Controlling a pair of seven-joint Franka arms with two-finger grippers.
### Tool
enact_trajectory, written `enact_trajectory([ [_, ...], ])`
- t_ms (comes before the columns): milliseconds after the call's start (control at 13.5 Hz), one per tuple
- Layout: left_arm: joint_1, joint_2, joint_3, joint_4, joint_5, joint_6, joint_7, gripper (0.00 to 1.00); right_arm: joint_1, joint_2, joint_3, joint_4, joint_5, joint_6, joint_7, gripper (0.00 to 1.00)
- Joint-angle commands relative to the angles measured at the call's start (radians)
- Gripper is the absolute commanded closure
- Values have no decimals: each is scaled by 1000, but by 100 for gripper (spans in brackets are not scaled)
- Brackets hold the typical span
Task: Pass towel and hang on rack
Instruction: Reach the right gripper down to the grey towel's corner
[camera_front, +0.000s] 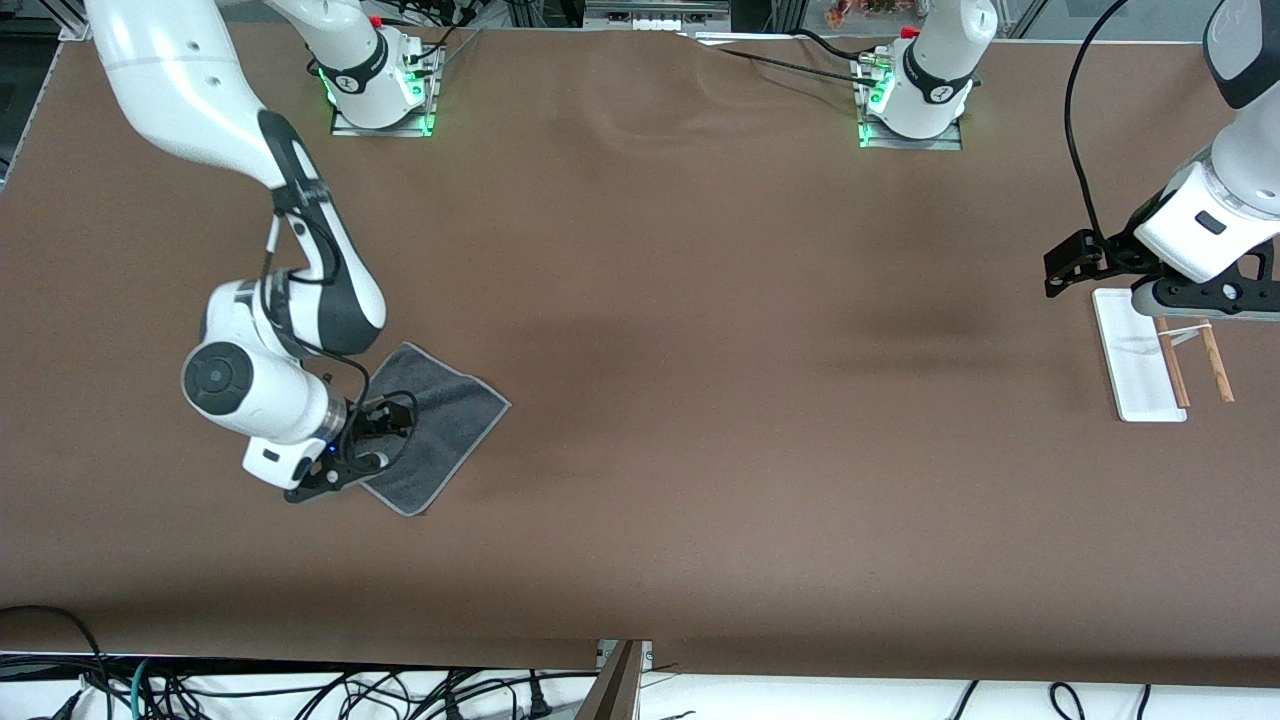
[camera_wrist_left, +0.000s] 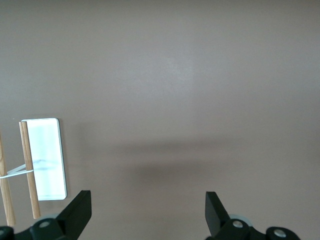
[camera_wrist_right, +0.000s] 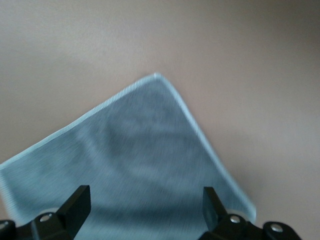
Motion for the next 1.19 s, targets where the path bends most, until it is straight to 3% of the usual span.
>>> enact_trajectory([
  [0, -4, 1, 5, 14, -11, -16, -5, 0, -3, 124, 1, 153, -4, 20, -88, 1],
  [296, -4, 1, 5, 14, -11, -16, -5, 0, 3, 224, 7, 226, -1, 116, -105, 4],
  [667, -4, 1, 5, 14, -11, -16, -5, 0, 16, 244, 15, 226, 6, 135, -92, 26],
  [889, -4, 1, 5, 14, -11, -16, -5, 0, 14, 246, 15, 226, 19, 136, -98, 56],
  [1111, -5, 1, 4, 14, -11, -14, -7, 0, 8, 246, 16, 226, 21, 130, -98, 97],
])
